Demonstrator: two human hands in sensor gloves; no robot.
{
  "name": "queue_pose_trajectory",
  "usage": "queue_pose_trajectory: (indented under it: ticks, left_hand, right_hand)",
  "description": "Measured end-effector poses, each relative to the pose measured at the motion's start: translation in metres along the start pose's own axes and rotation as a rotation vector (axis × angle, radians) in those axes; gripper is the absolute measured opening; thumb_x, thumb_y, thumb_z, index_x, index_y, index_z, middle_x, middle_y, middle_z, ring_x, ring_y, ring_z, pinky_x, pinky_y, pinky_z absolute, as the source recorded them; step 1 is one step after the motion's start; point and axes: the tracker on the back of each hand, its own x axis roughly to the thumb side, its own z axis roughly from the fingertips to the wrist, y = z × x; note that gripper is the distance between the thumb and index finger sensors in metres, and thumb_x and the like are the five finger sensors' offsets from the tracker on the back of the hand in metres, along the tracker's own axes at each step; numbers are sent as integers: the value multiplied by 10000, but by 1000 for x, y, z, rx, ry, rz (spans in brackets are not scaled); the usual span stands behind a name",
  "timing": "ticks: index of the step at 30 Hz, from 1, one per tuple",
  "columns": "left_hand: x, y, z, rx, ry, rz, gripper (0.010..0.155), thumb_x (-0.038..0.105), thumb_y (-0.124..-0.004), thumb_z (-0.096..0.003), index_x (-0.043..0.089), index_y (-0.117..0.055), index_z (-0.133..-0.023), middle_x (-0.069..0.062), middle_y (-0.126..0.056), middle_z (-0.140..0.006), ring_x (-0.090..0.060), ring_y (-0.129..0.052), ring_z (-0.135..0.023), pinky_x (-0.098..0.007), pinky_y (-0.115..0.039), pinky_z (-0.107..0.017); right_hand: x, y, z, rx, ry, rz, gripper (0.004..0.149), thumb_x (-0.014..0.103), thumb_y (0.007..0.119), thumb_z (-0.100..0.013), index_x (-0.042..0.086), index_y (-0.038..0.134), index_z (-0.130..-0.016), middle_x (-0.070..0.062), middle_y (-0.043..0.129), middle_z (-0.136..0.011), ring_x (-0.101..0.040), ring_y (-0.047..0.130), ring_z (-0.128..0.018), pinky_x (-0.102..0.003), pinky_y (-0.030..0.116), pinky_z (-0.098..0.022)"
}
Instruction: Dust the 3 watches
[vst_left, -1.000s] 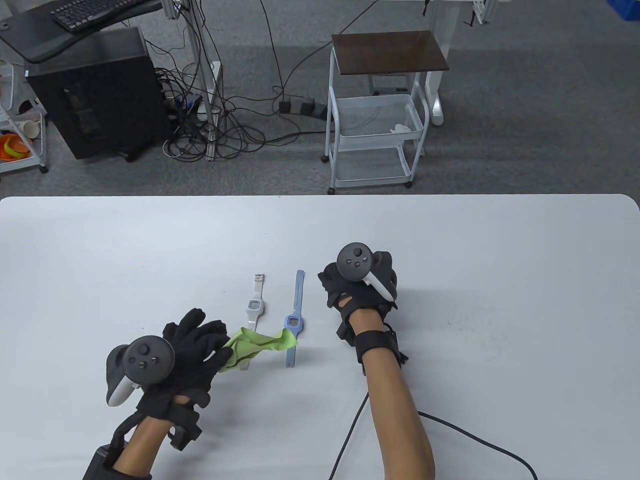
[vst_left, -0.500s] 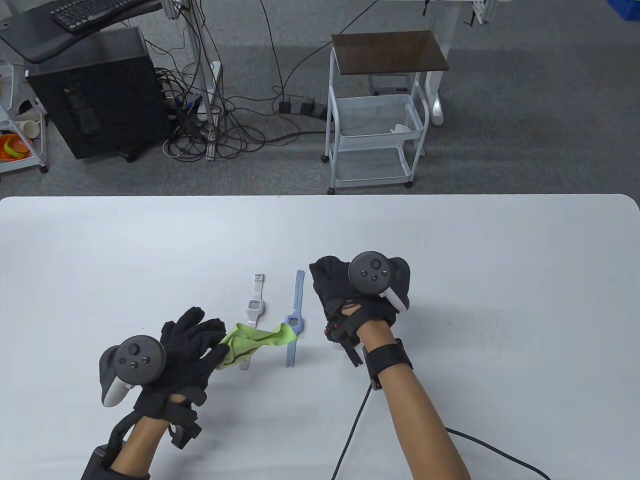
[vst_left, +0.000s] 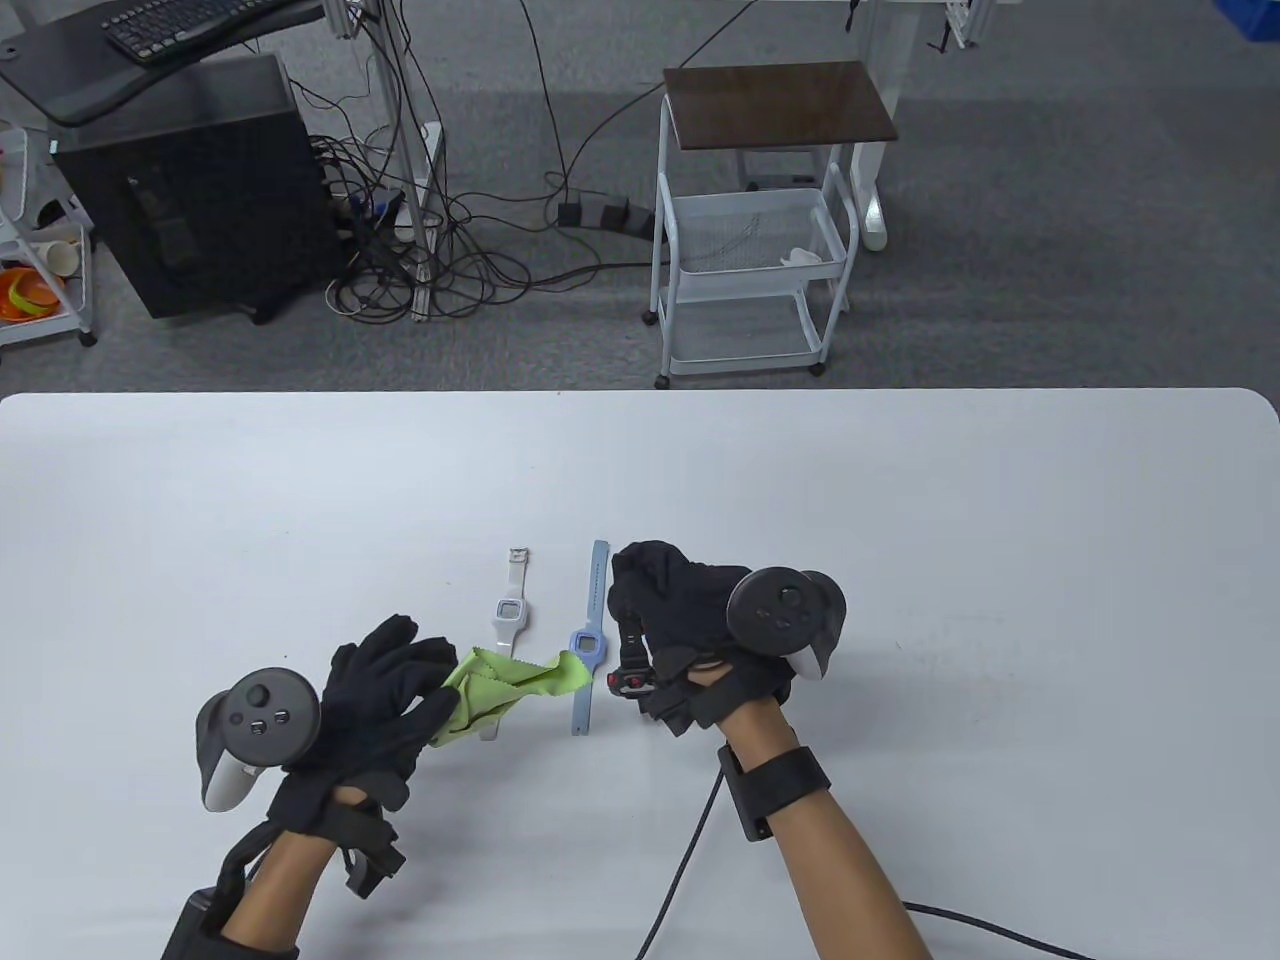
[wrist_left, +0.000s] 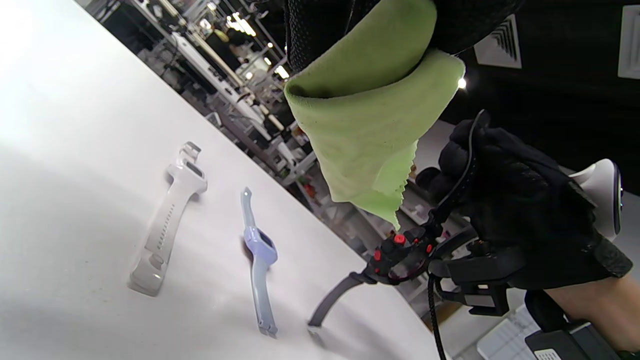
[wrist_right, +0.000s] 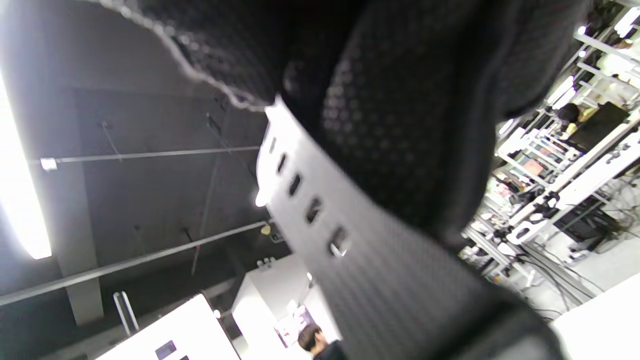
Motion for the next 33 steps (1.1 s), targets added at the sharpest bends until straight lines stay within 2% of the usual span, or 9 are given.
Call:
queue_pose_trajectory:
  ticks: [9, 15, 25, 28, 33]
  left_hand:
    - [-1, -3, -1, -1, 6, -2, 434, 508, -642, -615, 211, -693, -927, -21, -572, -1161, -390, -260, -1170, -725, -131, -716]
    - [1, -5, -2, -18, -5, -3, 434, 506, -639, -616, 204, -689, -924, -25, -560, -1165, -380, -247, -1173, -723, -122, -715]
    - [13, -34, -6, -199, -129, 61, 432, 496, -657, -614, 191, -707, -917, -27, -571, -1169, -357, -257, -1183, -650, -123, -774]
    - [18, -45, -7, -290, -177, 48, 436, 504, -653, -614, 199, -703, -921, -21, -573, -1173, -352, -282, -1189, -655, -143, -785]
    - [19, -57, -9, -361, -196, 130, 448, 509, -639, -615, 199, -678, -936, -32, -559, -1186, -383, -310, -1185, -697, -169, -767]
  right_hand:
    - [39, -5, 4, -93, -55, -98, 399, 380, 804, -396, 119, 875, -689, -40, 1091, -373, -136, 1144, -136, -437, 872, -385]
    - [56, 2, 9, -80, -43, -218, 400, 378, 803, -399, 113, 875, -690, -41, 1090, -370, -134, 1142, -130, -435, 873, -380]
    - [68, 21, 13, 15, 11, -409, 400, 372, 791, -401, 106, 869, -690, -40, 1082, -372, -136, 1135, -132, -449, 862, -384]
    - [64, 21, 14, 3, 23, -409, 400, 366, 791, -403, 99, 866, -692, -48, 1079, -376, -146, 1133, -137, -458, 856, -389]
    - [59, 18, 14, -3, 50, -442, 400, 367, 788, -405, 102, 864, -695, -45, 1077, -377, -143, 1132, -139, -457, 856, -393]
